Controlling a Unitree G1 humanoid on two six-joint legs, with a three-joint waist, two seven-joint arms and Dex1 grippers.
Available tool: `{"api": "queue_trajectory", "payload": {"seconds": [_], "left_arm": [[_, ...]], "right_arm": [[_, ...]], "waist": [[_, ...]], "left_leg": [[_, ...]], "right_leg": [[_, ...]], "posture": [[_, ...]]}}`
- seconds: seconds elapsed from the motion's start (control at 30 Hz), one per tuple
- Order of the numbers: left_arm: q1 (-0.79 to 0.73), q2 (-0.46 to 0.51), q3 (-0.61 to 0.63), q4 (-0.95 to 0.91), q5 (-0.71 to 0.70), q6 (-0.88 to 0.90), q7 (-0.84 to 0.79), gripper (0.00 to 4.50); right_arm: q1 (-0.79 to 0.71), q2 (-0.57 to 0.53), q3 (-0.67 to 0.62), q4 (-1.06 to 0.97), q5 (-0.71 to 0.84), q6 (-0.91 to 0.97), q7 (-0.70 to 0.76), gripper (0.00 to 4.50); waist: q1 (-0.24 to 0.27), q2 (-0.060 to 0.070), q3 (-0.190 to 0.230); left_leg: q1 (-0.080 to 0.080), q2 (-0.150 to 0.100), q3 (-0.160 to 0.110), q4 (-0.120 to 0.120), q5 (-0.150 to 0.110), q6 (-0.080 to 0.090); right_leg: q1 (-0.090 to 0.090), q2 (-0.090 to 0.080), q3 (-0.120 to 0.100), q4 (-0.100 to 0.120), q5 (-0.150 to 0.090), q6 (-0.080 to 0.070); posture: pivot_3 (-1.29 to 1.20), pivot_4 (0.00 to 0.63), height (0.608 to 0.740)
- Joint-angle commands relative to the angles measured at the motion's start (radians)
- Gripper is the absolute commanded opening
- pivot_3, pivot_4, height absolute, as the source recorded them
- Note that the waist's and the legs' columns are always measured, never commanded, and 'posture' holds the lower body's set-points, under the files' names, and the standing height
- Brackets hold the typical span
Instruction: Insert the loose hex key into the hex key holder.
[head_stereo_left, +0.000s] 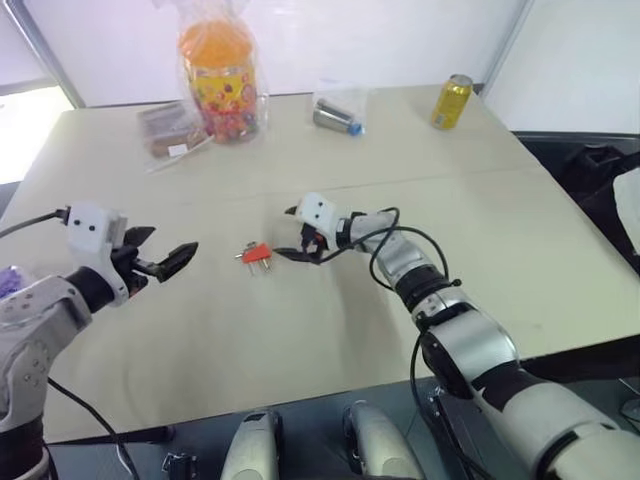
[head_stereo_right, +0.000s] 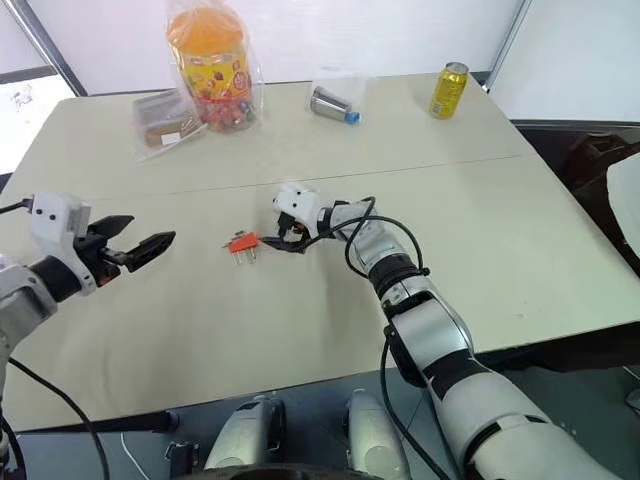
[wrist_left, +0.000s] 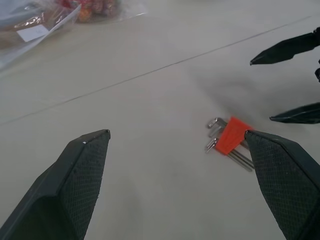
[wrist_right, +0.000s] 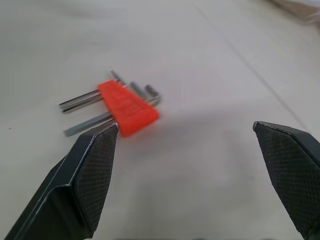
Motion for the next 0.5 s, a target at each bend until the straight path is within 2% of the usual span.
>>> {"api": "queue_trajectory", "payload": {"seconds": [0.03, 0.5], "left_arm": [[-0.022, 0.012, -0.004, -0.005, 0.001, -0.023, -0.002, 4.48], [-0.007, 0.026, 0.021, -0.027, -0.01, -0.01, 0.006, 4.48]], "right_arm": [[-0.024, 0.004, -0.008, -0.01, -0.005, -0.016, -0.024, 4.5], [0.008, 0.061, 0.058, 0.057, -0.084, -0.089, -0.071, 4.5]], "waist": [[-0.002, 0.0, 0.0], [-0.003, 0.0, 0.0]], "left_leg": [[0.0, 0.0, 0.0, 0.0, 0.0, 0.0], [0.0, 0.0, 0.0, -0.001, 0.0, 0.0]], "right_leg": [[0.0, 0.0, 0.0, 0.0, 0.0, 0.0], [-0.001, 0.0, 0.0, 0.0, 0.0, 0.0]], "posture": [[0.0, 0.15, 0.74], [0.0, 0.15, 0.74]]}}
